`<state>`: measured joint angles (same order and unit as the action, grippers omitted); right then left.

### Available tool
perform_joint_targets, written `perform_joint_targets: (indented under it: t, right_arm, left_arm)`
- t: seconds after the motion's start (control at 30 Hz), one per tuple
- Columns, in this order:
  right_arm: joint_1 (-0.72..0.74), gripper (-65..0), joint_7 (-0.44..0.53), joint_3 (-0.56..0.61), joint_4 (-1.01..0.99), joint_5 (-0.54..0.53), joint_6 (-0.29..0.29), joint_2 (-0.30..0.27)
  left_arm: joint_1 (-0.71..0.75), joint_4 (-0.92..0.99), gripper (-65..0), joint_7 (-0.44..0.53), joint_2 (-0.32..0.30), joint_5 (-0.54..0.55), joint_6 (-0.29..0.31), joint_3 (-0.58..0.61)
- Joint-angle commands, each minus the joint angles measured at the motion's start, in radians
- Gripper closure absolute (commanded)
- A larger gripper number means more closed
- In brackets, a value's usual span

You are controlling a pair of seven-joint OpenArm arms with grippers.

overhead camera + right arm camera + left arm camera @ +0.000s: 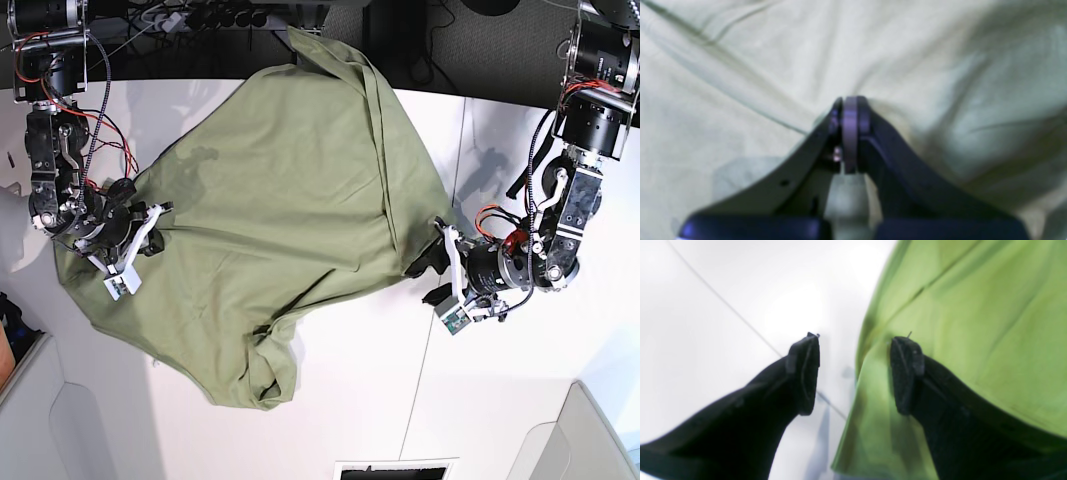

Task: Layout the t-shirt on the table in an organized manner, then fold the t-shirt properly
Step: 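Regrasp the shirt edge with the left gripper and pull it outward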

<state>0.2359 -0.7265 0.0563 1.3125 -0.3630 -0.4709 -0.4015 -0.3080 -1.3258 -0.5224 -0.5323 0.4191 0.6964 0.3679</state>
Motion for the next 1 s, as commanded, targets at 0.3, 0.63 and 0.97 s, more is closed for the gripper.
perform_joint_targets:
  t: [0.3,0.63,0.97]
  right_arm:
    - [0.016,0.0,-0.008,-0.006,0.01,-0.023,0.003,-0.011]
    - [0.016,0.0,-0.004,-0.006,0.01,-0.022,0.003,-0.011]
    - [0.017,0.0,-0.003,-0.006,0.01,-0.022,0.003,-0.011]
  left_arm:
    - [-0.024,0.033,-27.4,0.073,-0.008,-0.016,0.002,0.032]
    - [-0.024,0.001,-25.0,-0.085,-0.008,0.124,0.002,0.032]
    - [-0.024,-0.01,0.0,-0.089,-0.021,0.124,0.002,0.032]
